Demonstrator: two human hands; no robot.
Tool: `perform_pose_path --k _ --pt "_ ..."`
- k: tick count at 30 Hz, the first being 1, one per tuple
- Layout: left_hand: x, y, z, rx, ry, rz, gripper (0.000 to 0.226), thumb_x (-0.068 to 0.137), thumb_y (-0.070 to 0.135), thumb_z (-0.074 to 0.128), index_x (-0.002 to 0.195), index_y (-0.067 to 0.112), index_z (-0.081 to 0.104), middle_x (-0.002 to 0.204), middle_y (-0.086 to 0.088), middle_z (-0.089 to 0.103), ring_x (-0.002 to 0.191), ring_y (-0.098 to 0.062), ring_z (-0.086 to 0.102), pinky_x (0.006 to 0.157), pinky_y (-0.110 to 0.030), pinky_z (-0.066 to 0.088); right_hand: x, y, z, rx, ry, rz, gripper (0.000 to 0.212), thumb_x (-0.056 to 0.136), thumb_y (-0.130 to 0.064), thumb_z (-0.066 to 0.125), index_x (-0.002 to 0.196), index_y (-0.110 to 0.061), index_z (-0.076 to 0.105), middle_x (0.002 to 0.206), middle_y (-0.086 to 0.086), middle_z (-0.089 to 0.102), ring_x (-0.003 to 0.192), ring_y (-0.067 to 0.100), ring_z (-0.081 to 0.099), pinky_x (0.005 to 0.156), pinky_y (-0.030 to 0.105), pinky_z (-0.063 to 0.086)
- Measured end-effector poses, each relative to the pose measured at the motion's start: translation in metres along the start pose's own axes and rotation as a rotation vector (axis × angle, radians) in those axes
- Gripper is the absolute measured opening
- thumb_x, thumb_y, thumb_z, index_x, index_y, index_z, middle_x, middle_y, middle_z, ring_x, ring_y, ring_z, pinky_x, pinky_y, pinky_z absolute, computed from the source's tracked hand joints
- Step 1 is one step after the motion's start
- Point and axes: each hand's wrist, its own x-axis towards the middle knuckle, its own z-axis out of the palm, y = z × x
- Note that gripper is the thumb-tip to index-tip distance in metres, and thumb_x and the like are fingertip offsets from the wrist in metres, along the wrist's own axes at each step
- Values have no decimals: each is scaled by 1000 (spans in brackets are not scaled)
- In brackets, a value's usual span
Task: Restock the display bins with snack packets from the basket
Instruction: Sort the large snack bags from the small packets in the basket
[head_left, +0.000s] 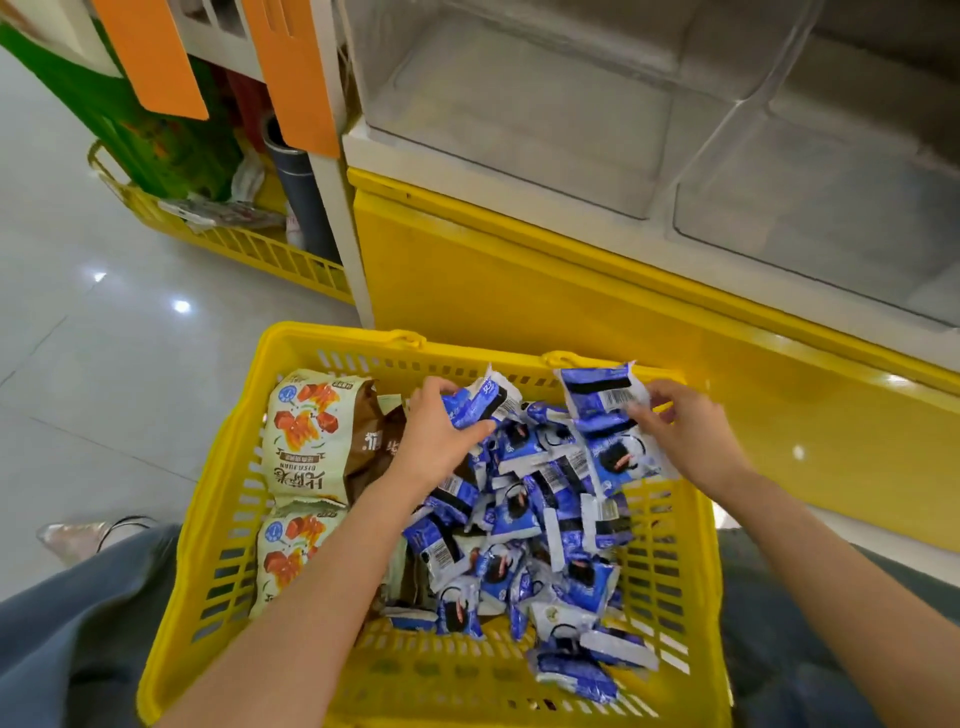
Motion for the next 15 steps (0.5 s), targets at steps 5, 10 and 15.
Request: perform_pose_path --k 5,10,15 --pt "3 -13 6 285 -5 19 63 85 27 67 134 6 33 133 -13 39 124 -27 38 102 -36 33 -10 -13 7 -181 64 18 42 92 -23 56 130 -10 44 129 10 48 115 25 50 90 34 43" --pt "-32 -29 2 323 176 269 44 89 18 59 129 16 40 117 2 47 116 -15 43 94 -24 36 -58 -39 32 -23 67 -276 27 93 -13 53 121 -14 52 118 1 52 107 14 53 92 27 47" --pt "-69 -78 22 466 -258 -26 41 93 23 53 130 13 37 132 -5 43 126 -21 39 102 -33 37 -91 -44 107 34 -622 -247 28 97 -18 47 125 -19 51 126 -4 54 109 9 54 94 27 45"
